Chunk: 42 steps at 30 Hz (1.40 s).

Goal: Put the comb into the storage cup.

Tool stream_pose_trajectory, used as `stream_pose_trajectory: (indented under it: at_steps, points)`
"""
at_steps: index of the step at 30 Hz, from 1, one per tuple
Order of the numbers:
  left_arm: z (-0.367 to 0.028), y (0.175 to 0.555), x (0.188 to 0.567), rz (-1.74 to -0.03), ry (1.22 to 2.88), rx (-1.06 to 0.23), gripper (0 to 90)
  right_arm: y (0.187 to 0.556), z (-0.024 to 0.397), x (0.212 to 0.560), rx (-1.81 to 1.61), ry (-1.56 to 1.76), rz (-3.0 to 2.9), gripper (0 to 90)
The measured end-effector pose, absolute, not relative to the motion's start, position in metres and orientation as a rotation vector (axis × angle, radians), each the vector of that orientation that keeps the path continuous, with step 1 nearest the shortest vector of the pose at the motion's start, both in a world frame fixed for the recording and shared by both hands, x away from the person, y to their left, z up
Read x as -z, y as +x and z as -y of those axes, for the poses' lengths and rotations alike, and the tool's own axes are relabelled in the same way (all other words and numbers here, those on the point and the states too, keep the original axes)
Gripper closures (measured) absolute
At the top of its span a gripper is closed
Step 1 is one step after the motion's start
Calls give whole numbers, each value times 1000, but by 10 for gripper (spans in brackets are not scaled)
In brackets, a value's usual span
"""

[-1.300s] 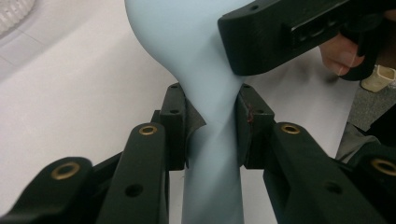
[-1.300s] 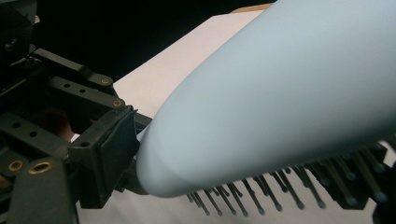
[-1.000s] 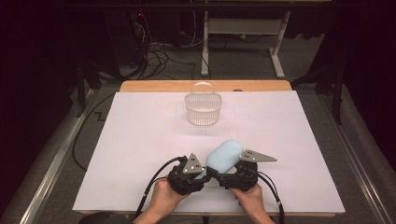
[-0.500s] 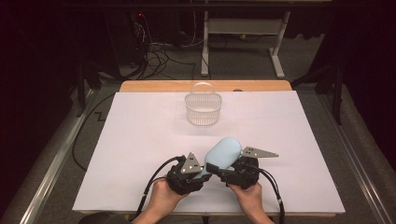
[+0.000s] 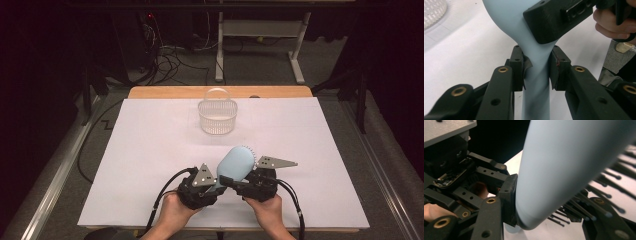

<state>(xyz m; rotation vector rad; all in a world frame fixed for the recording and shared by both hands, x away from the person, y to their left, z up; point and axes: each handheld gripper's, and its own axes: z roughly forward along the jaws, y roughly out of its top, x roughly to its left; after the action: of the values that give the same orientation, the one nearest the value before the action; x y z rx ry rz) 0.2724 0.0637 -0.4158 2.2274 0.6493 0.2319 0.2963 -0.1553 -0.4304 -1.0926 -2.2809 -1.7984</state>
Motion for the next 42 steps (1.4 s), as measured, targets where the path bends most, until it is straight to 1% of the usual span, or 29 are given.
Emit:
stream_pose_trajectory:
  at_steps: [1, 5, 11, 13, 16, 19, 25, 34, 37, 39, 42]
  points:
    - [-64, 272, 416, -643, 2226, -232, 682, 296, 155, 430, 1795, -1090, 2284, 539]
    - [-66, 273, 416, -637, 2221, -230, 616, 296, 154, 429, 1782, -1079, 2295, 551]
    - [-70, 273, 415, -641, 2186, -206, 493, 296, 157, 426, 1787, -1079, 2284, 556]
    - [-72, 273, 413, -630, 2177, -190, 467, 297, 159, 425, 1790, -1077, 2284, 557]
    - [-78, 273, 414, -632, 2156, -208, 435, 298, 161, 423, 1779, -1073, 2287, 557]
    - [-86, 274, 413, -648, 2114, -189, 426, 298, 161, 423, 1765, -1072, 2301, 557]
    - [-96, 275, 410, -664, 2067, -205, 397, 300, 164, 421, 1742, -1071, 2312, 556]
    - [-105, 277, 408, -686, 2054, -251, 341, 304, 173, 413, 1743, -1095, 2312, 553]
    - [-113, 276, 407, -707, 2042, -279, 335, 304, 175, 412, 1739, -1098, 2319, 553]
    - [-118, 275, 406, -741, 2030, -332, 326, 304, 176, 412, 1733, -1102, 2318, 552]
    - [-126, 274, 406, -761, 2022, -374, 319, 305, 178, 411, 1723, -1104, 2328, 551]
